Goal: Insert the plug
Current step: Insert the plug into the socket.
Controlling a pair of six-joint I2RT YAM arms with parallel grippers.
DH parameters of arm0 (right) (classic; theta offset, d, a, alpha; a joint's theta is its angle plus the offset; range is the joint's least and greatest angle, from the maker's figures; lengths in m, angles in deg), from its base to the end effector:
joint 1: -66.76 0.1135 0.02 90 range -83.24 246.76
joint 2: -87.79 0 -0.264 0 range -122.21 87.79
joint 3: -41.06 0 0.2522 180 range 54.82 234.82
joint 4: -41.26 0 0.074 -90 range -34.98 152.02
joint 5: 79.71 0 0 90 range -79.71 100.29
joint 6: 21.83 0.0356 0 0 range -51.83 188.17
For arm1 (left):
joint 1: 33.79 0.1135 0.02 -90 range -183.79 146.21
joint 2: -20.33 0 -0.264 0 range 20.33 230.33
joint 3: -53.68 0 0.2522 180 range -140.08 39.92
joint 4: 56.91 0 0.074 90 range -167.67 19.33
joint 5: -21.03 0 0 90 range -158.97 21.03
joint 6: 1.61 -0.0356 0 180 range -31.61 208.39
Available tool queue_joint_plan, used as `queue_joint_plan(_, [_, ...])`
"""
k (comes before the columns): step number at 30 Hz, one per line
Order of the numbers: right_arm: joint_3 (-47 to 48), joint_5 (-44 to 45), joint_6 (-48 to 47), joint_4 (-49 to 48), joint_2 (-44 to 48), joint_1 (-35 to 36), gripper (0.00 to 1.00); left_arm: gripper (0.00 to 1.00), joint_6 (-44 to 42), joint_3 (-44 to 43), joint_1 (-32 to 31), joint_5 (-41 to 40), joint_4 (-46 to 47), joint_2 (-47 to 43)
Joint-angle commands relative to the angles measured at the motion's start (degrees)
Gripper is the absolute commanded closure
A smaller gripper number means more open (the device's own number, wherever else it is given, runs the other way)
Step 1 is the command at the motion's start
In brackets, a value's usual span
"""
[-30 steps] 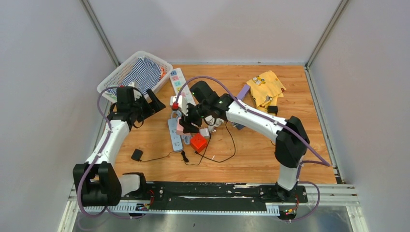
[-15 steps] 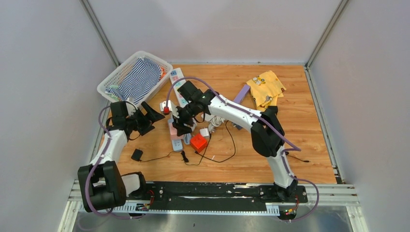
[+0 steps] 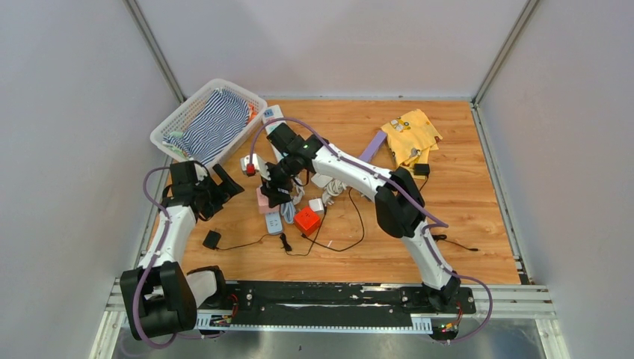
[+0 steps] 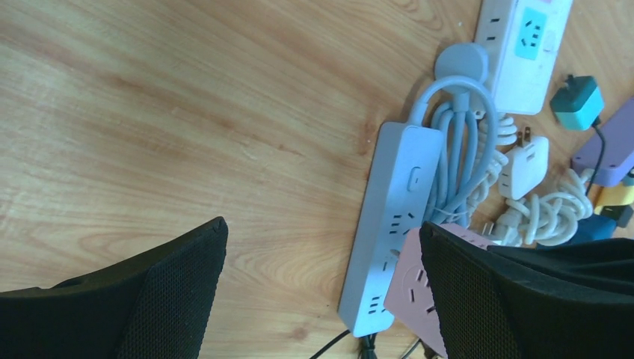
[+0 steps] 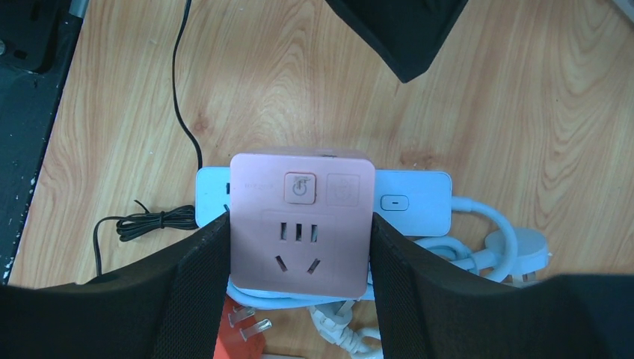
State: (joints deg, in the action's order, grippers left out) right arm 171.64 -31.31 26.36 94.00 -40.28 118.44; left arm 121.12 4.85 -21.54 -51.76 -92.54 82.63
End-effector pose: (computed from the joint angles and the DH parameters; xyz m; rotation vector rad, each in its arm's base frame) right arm 0.2909 0.4062 0.2550 -1.9307 1.3737 0.9615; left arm 0.2106 0.0350 0.2069 -0.8064 2.3080 -0.5253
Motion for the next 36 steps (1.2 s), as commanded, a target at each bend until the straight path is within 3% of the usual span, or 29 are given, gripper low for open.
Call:
queue_joint_plan(1, [3.84,-1.28,-1.88,3.55,-2.28,-0.81,0.82,0.00,-3.54,-2.09,0.41,-1.35,-2.23,-1.02])
queue_joint_plan(36, [13.34,4.41,-4.06,13.73,-7.35,-2.29,0.83,0.00,-1.67,-0.27,0.41,-2.40,0.45,-2.05])
